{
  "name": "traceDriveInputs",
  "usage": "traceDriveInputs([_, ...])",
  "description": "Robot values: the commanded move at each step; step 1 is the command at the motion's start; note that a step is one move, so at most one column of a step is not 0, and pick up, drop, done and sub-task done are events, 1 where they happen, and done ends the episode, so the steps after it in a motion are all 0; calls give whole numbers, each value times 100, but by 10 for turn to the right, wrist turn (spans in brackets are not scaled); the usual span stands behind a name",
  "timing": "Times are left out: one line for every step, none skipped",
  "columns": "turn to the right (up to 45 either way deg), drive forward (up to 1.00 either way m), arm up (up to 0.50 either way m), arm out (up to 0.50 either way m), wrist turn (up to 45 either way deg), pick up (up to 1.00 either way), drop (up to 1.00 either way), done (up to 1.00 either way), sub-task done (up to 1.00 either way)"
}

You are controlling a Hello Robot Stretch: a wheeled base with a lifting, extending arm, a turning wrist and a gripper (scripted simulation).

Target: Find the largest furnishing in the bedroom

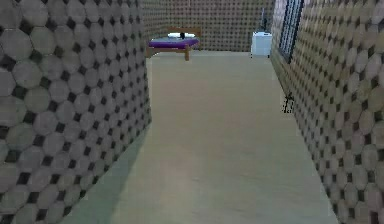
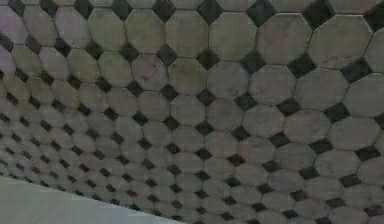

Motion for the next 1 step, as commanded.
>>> traceDriveInputs([0, 100, 0, 0, 0, 0, 0, 0, 0])
